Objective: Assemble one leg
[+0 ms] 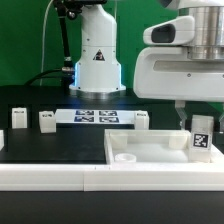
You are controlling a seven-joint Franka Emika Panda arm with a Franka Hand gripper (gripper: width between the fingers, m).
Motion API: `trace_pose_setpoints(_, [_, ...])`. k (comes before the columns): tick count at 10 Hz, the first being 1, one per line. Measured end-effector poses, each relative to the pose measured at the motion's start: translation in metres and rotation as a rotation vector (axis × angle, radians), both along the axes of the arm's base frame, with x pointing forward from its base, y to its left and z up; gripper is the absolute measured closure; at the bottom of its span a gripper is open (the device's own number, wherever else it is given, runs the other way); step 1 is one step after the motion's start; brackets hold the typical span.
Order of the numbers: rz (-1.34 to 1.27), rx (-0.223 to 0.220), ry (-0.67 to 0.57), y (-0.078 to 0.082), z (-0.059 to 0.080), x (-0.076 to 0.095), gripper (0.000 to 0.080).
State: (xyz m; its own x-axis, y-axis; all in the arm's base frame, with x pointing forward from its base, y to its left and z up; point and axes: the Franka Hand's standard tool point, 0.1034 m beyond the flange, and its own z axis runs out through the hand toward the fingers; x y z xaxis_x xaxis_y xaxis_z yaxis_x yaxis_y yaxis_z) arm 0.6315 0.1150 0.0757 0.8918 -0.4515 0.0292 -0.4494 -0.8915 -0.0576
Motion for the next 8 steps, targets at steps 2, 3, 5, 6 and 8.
trace_pose_setpoints(2, [-0.224, 0.009, 0.009, -0.0011, -0.0004, -0.0009, 0.0509])
trace_pose_setpoints(3, [-0.324, 0.013, 0.011, -0.0019, -0.0006, -0.001, 0.0509])
trace_pose_setpoints(5, [-0.552, 0.025, 0.016, -0.0033, -0.0009, -0.0021, 0.0508])
trace_pose_setpoints(6, [-0.661, 0.025, 0.021, -0.0036, -0.0008, -0.0026, 0.0508])
trace_pose_setpoints(8, [-0.88, 0.029, 0.033, -0.0042, -0.0006, -0.0042, 0.0508])
